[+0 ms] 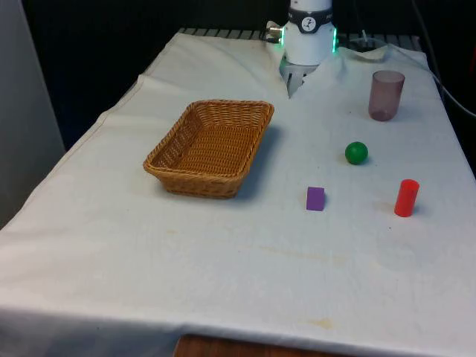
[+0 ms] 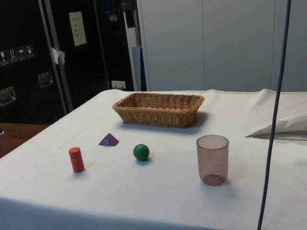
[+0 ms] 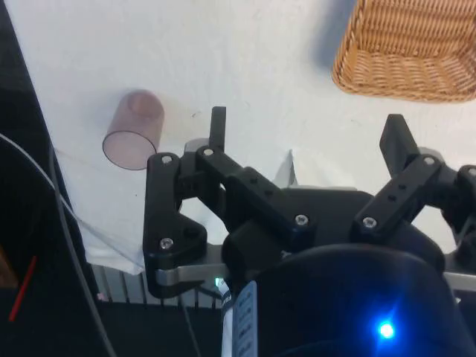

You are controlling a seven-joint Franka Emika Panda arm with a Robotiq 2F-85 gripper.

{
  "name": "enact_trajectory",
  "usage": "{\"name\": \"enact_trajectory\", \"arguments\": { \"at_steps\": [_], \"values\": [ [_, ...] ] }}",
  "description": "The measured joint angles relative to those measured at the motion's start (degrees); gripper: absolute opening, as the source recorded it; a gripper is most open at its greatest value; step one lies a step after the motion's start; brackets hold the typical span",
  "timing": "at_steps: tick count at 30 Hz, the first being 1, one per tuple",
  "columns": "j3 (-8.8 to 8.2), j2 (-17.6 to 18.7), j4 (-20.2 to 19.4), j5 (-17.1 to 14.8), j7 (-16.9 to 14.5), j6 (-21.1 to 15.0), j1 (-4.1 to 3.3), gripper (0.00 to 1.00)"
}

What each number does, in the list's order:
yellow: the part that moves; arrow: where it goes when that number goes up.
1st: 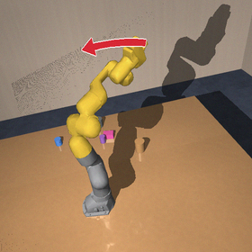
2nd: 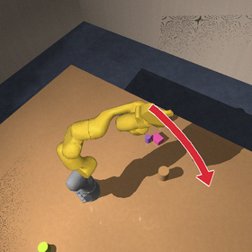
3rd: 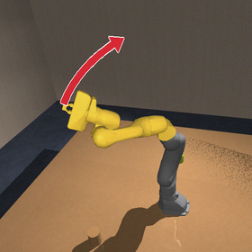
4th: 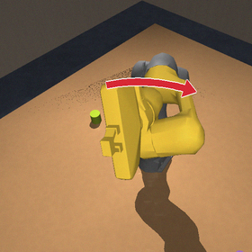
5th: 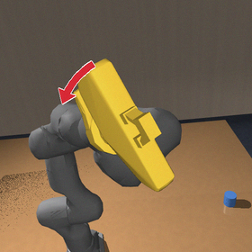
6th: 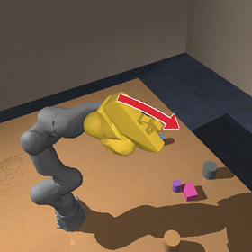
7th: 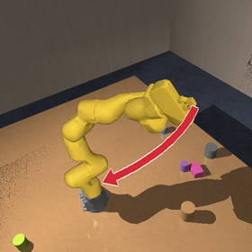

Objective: Pick up the triangular block and place it into the basket.

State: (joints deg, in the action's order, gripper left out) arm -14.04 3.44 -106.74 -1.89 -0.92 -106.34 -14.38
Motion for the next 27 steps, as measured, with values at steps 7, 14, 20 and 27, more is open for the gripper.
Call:
{"name": "enact_trajectory", "arguments": {
  "at_steps": [7, 14, 20, 27],
  "values": [
    [0.97, 2.06, 0.00, 0.00, 1.83, -3.15, 0.00, 1.00],
    [1.83, 3.55, 0.17, 0.00, 3.21, -5.67, -0.11, 1.00],
    [2.75, 6.47, 1.95, 0.06, 4.58, -7.85, -0.17, 1.00],
    [3.72, 9.34, 3.95, 0.06, 6.36, -9.74, -0.29, 1.00]
  ]
}}
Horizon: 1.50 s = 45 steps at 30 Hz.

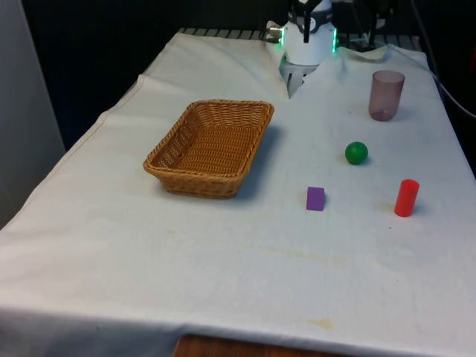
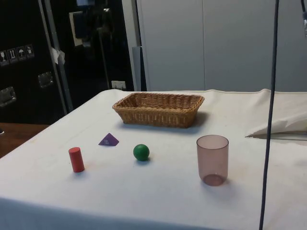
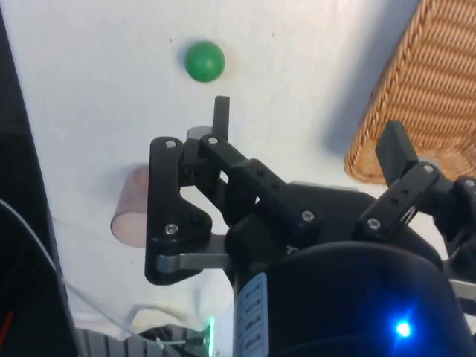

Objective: Pick up the triangular block and place it into the basket.

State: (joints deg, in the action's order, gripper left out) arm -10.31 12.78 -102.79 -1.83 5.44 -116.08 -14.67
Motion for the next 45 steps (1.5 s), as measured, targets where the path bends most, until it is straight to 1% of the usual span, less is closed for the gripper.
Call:
{"name": "enact_trajectory", "arguments": {
  "at_steps": [5, 8, 9, 14, 15, 16, 17, 23, 28, 32, 33, 34, 39, 45],
  "values": [
    [0.97, 1.43, 0.11, 0.40, 1.78, -2.18, -0.17, 1.00],
    [1.55, 2.01, -0.52, 0.92, 2.81, -3.67, -0.29, 1.00],
    [1.55, 2.01, -0.52, 0.92, 2.81, -3.67, -0.29, 1.00],
    [2.18, 2.06, -2.52, 1.43, 3.78, -6.47, -0.52, 1.00],
    [2.18, 2.06, -2.52, 1.43, 3.78, -6.47, -0.52, 1.00],
    [2.29, 2.06, -3.44, 1.72, 4.01, -7.79, -0.52, 1.00],
    [2.29, 2.06, -3.44, 1.72, 4.01, -7.79, -0.52, 1.00],
    [2.29, 2.35, -6.02, 2.46, 4.07, -11.75, -0.52, 1.00],
    [2.29, 2.75, -7.33, 2.86, 4.07, -13.81, -0.52, 1.00],
    [2.23, 3.38, -8.77, 3.04, 4.07, -16.33, -0.52, 1.00],
    [2.18, 3.78, -9.40, 3.09, 4.07, -17.59, -0.46, 1.00],
    [2.18, 3.78, -9.40, 3.09, 4.07, -17.59, -0.46, 1.00],
    [1.89, 5.56, -10.26, 3.09, 3.78, -20.11, -0.34, 1.00],
    [1.55, 7.28, -10.60, 3.09, 3.67, -21.66, -0.29, 1.00]
  ]
}}
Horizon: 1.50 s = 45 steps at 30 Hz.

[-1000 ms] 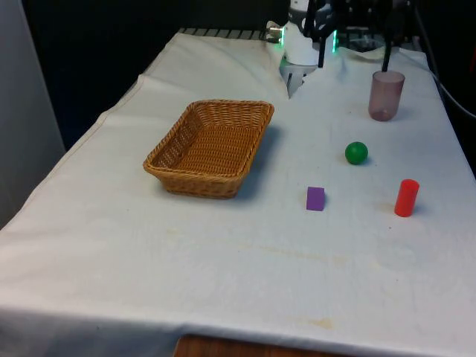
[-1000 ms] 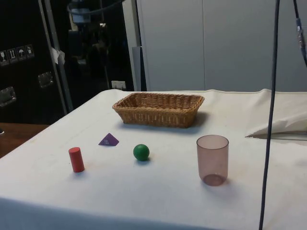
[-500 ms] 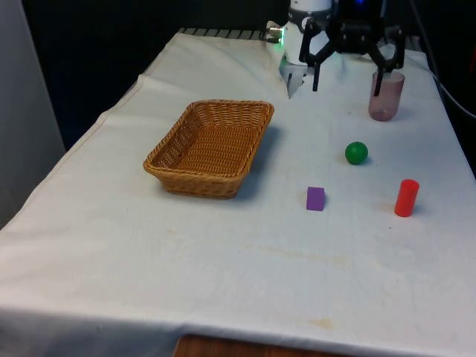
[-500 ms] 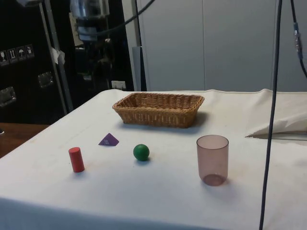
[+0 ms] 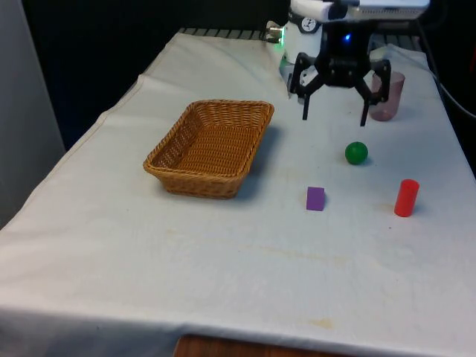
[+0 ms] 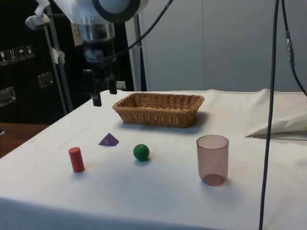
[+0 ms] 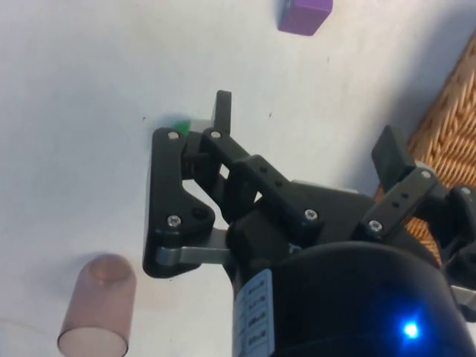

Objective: Pick up the triangular block and place it into the basket.

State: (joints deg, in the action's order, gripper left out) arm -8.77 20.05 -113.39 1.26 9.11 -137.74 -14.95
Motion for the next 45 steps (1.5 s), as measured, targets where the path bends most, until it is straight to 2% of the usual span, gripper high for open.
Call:
{"name": "enact_trajectory", "arguments": {
  "at_steps": [15, 19, 35, 37, 38, 40, 41, 42, 45],
  "values": [
    [-0.86, 6.19, 0.23, 0.00, -1.03, -6.70, 0.46, 1.00],
    [-0.97, 8.94, 1.26, 0.00, -1.26, -9.11, 0.63, 1.00],
    [-1.55, 17.30, 4.64, 0.00, -1.83, -14.73, 0.80, 1.00],
    [-1.55, 17.30, 4.64, 0.00, -1.83, -14.73, 0.80, 1.00],
    [-1.55, 17.59, 4.87, 0.00, -1.83, -14.73, 0.80, 0.99],
    [-1.55, 17.99, 5.27, 0.00, -1.83, -14.73, 0.80, 0.91],
    [-1.55, 18.11, 5.39, 0.00, -1.83, -14.73, 0.80, 0.86],
    [-1.55, 18.16, 5.39, 0.00, -1.83, -14.73, 0.80, 0.74],
    [-1.55, 18.22, 5.39, 0.00, -1.83, -14.73, 0.80, 0.60]
  ]
}}
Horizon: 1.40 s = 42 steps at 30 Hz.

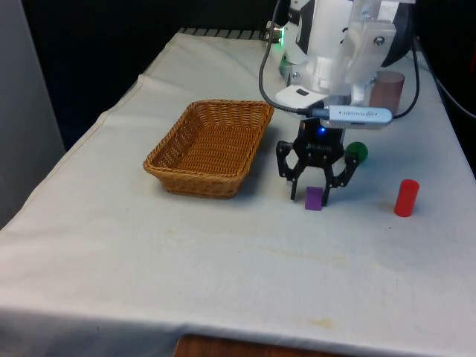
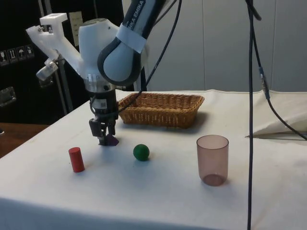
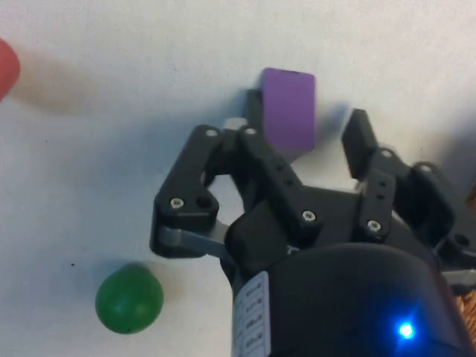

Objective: Pick up the triangular block and place it into the basket.

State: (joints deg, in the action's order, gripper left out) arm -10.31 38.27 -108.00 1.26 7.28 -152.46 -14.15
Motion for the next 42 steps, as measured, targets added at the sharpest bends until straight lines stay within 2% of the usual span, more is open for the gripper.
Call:
{"name": "enact_trajectory", "arguments": {
  "at_steps": [2, 3, 6, 14, 23, 42],
  "values": [
    [0.00, 0.00, 0.00, 0.00, 0.00, 0.00, 0.00, 0.50],
    [0.00, 0.00, 0.00, 0.00, 0.00, 0.00, 0.00, 0.50],
    [0.00, 0.06, 0.00, 0.00, 0.00, 0.00, 0.06, 0.33],
    [-0.11, -0.29, 0.23, 0.00, 0.00, 0.17, 0.00, 0.34],
    [-0.46, -4.87, -0.29, 0.00, -0.52, 4.01, 0.00, 0.34],
    [-0.86, -11.46, -0.29, 0.11, -1.09, 10.08, 0.00, 0.34]
  ]
}}
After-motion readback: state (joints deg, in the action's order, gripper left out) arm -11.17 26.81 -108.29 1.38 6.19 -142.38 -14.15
